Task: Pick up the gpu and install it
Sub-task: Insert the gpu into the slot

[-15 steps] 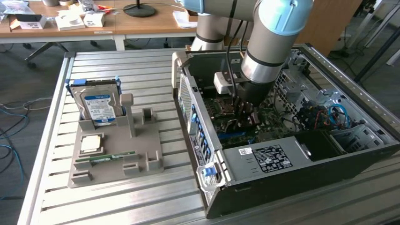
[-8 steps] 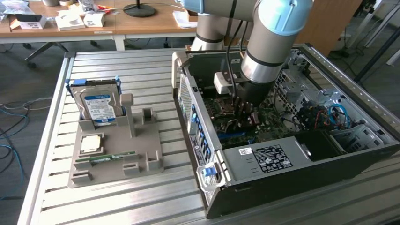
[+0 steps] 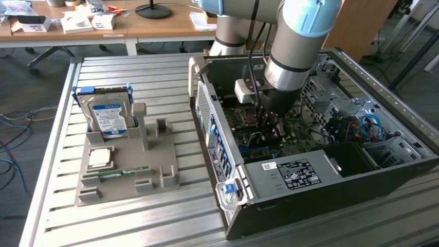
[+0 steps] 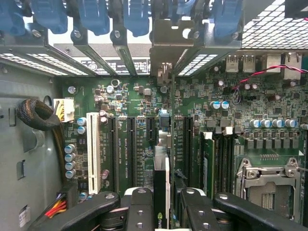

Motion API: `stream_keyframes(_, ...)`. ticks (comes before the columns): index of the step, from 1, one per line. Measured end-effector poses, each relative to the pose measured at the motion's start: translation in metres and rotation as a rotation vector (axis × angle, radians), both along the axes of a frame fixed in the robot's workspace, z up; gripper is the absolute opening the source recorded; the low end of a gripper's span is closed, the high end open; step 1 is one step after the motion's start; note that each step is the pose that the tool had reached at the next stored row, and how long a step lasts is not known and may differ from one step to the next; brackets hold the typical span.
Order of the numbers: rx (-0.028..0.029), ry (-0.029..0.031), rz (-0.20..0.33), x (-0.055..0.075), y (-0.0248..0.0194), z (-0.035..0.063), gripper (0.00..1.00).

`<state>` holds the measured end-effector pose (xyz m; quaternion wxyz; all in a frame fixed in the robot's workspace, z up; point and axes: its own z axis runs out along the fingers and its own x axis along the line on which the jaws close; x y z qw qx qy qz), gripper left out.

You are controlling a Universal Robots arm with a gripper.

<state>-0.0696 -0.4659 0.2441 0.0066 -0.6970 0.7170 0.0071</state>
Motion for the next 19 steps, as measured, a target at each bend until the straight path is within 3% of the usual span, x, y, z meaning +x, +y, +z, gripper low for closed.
stream_keyframes(19,-0.0034,0.0,-0.003,0.0001,0.0029,-0.0002,0.26)
